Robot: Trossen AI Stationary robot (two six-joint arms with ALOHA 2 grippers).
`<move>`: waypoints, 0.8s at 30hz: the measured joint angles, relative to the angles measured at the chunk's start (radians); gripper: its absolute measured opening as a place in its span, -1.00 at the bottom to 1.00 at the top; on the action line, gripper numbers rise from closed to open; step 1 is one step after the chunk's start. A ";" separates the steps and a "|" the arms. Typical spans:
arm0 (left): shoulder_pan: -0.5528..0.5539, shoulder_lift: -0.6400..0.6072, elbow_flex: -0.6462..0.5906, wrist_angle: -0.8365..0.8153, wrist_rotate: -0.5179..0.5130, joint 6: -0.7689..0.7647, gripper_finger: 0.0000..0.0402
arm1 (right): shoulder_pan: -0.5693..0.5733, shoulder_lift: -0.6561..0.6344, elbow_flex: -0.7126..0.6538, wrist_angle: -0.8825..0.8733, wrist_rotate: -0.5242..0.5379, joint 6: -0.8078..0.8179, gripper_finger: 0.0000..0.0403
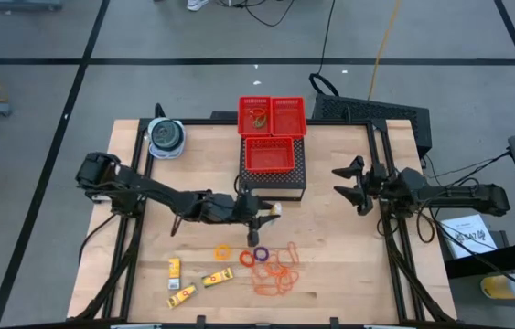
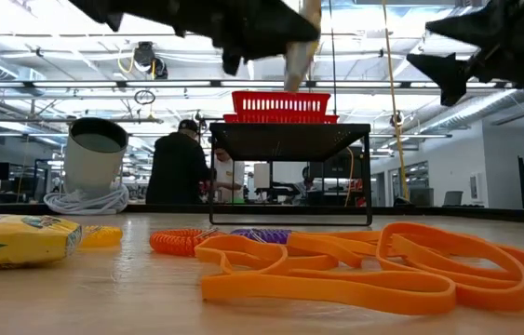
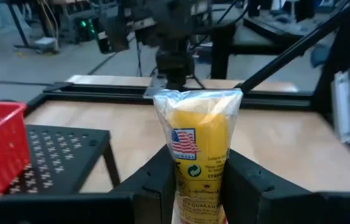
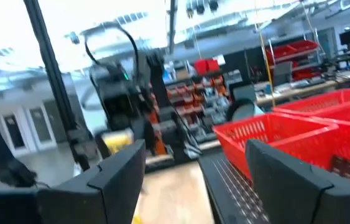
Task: Pick & Place Office Desk Supplies
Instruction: Put the yellow pack of crayon in the top right red bin on the shelf
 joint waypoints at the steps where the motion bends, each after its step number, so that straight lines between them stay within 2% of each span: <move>1: 0.006 0.013 0.000 0.025 0.000 0.021 -0.47 | 0.000 0.000 0.000 0.015 0.000 0.013 0.33; 7: 0.038 0.062 0.000 0.079 0.000 0.132 -0.47 | 0.000 0.000 0.000 0.062 0.005 0.058 0.33; 11: 0.053 0.072 0.000 0.098 0.001 0.121 -0.47 | 0.000 0.011 0.000 0.069 0.049 0.105 0.33; 14: 0.059 0.072 0.000 0.131 0.011 0.093 -0.47 | 0.002 0.049 0.000 0.085 0.040 0.129 0.33; 20: 0.062 0.072 0.000 0.156 0.022 0.089 -0.47 | 0.072 0.217 0.009 0.226 0.031 0.052 0.33; 24: 0.062 0.072 0.000 0.151 0.022 0.085 -0.47 | 0.142 0.373 0.070 0.275 0.054 -0.042 0.33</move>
